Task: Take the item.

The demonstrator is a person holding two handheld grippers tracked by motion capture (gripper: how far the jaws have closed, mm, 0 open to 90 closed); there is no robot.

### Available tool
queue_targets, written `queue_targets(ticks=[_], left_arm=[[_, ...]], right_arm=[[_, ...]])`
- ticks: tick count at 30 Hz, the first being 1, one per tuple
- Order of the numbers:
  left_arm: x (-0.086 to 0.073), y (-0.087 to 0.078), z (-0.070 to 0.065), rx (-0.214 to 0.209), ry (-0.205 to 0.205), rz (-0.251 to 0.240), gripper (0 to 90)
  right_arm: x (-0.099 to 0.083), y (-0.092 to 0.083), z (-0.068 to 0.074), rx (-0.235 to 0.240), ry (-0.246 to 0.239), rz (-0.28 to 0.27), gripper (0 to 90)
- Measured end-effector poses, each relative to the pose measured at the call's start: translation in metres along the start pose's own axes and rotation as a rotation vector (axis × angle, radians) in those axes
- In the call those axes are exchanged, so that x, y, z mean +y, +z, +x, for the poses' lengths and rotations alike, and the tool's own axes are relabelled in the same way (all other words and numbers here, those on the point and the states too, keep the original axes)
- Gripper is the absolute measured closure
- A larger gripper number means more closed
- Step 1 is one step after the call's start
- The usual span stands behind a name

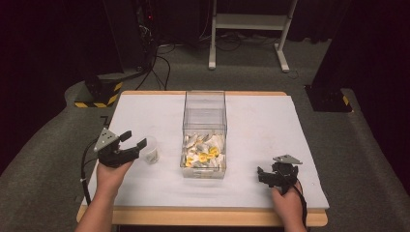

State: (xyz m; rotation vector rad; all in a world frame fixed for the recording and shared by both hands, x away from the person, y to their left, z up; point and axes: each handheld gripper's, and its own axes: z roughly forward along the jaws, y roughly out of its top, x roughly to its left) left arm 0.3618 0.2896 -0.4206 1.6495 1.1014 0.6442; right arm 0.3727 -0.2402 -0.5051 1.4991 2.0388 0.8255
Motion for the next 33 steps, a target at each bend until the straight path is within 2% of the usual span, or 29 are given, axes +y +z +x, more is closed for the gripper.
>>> queue_targets(ticks=[9, 16, 24, 33], left_arm=[[-0.005, 0.002, 0.003, -0.007, 0.006, 0.047, 15.1], [-0.015, 0.0, 0.008, -0.012, -0.004, 0.076, 14.8], [-0.033, -0.003, 0.013, -0.014, -0.018, 0.107, 14.8], [-0.062, -0.002, 0.018, -0.007, -0.036, 0.19, 15.1]], right_arm=[[0.0, 0.0, 0.0, 0.0, 0.0, 0.0, 9.4], [0.0, 0.0, 0.0, -0.001, 0.0, 0.0, 9.4], [0.0, 0.0, 0.0, -0.001, -0.001, 0.0, 9.4], [0.0, 0.0, 0.0, -0.001, 0.001, 0.0, 9.4]])
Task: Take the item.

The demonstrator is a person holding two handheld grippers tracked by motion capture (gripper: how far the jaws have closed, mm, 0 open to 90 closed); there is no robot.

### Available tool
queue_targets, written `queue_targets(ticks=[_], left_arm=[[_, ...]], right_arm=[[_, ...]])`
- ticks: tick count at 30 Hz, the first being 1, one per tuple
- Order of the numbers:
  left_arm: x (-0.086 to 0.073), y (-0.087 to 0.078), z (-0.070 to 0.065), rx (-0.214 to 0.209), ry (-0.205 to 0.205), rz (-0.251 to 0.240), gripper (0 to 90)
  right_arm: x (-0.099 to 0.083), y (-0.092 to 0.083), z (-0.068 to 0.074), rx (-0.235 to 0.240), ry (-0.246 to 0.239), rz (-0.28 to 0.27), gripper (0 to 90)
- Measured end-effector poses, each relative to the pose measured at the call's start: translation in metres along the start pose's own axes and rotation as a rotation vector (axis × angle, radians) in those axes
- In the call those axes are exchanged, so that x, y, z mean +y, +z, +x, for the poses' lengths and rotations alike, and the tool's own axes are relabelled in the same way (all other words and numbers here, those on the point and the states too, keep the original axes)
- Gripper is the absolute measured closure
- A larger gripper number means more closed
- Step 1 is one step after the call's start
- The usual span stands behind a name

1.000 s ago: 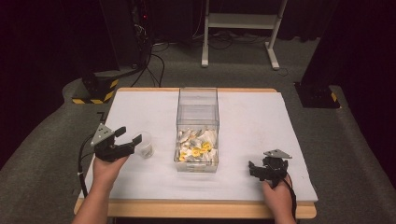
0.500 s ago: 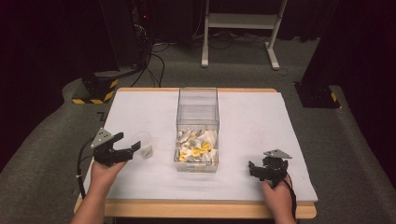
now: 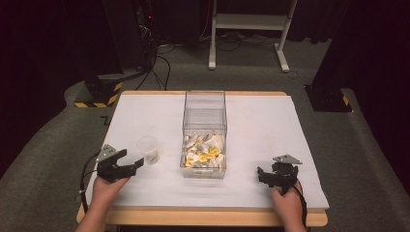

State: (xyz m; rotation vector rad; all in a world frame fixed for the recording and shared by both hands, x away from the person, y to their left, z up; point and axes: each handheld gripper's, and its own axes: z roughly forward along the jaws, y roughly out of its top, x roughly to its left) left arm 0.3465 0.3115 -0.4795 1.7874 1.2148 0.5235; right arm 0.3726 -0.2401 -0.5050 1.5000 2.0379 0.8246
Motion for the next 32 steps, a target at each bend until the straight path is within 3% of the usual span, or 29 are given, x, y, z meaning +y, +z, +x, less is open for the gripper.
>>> queue_targets(ticks=[5, 8, 12, 15, 32], left_arm=[[-0.013, 0.004, 0.007, 0.03, -0.003, 0.078, 15.1], [-0.02, 0.008, 0.01, 0.074, 0.01, 0.141, 15.1], [-0.023, 0.012, 0.012, 0.094, 0.013, 0.19, 15.1], [-0.023, 0.015, 0.005, 0.13, 0.065, 0.21, 13.7], [-0.025, 0.015, 0.004, 0.136, 0.069, 0.201, 13.7]], right_arm=[[0.0, 0.0, 0.0, 0.0, 0.0, 0.0, 9.4], [0.0, 0.0, 0.0, 0.0, -0.001, 0.0, 9.5], [0.0, 0.0, 0.0, -0.001, -0.001, -0.001, 9.5], [0.0, 0.0, 0.0, -0.001, -0.001, -0.001, 9.5], [0.0, 0.0, 0.0, -0.005, -0.008, -0.002, 9.7]])
